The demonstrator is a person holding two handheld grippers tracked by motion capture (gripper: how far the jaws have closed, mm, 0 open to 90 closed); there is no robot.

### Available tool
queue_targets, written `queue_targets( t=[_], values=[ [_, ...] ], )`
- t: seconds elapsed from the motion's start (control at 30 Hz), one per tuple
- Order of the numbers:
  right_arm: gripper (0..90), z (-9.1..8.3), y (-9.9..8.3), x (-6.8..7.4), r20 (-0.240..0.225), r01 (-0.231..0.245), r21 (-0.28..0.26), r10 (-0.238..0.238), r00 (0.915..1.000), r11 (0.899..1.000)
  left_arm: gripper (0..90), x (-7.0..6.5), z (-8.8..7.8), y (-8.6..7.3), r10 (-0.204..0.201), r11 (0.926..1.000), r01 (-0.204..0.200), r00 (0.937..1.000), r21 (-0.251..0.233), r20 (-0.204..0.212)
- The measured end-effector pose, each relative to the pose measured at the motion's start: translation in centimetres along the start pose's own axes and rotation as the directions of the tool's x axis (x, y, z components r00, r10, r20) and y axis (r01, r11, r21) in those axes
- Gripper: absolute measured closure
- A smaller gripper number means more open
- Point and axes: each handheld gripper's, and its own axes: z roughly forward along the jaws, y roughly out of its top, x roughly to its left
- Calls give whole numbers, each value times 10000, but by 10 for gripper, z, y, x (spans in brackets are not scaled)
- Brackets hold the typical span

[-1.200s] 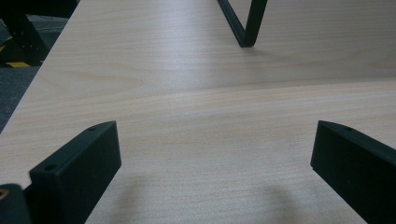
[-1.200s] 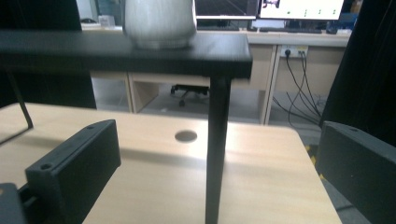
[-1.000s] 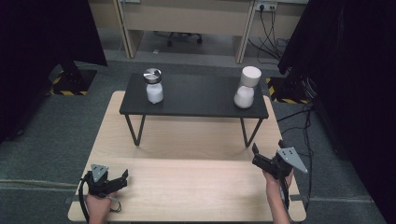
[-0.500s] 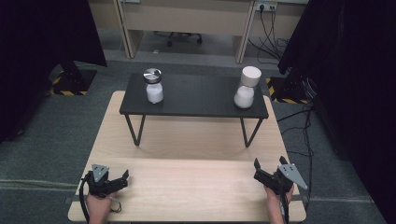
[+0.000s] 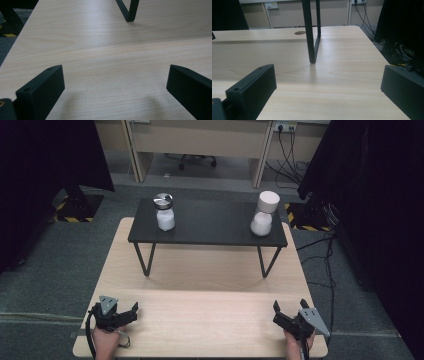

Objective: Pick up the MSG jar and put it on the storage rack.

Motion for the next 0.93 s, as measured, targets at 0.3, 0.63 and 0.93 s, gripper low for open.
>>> queue_targets(
  t=[0.3,0.63,0.93],
  values=[
    [3,-2,-10,-1,26,-250,-45,250,9997,9997,8,0,0,1,21,10000,-21,10000,26,7],
    [3,-3,-24,-1,-42,-525,-246,524,9986,9983,8,-1,2,2,137,9998,-137,9999,131,24],
    [3,-6,-33,2,-67,-225,-582,222,9997,9980,8,-1,2,2,110,9999,-110,9999,105,2]
  ],
)
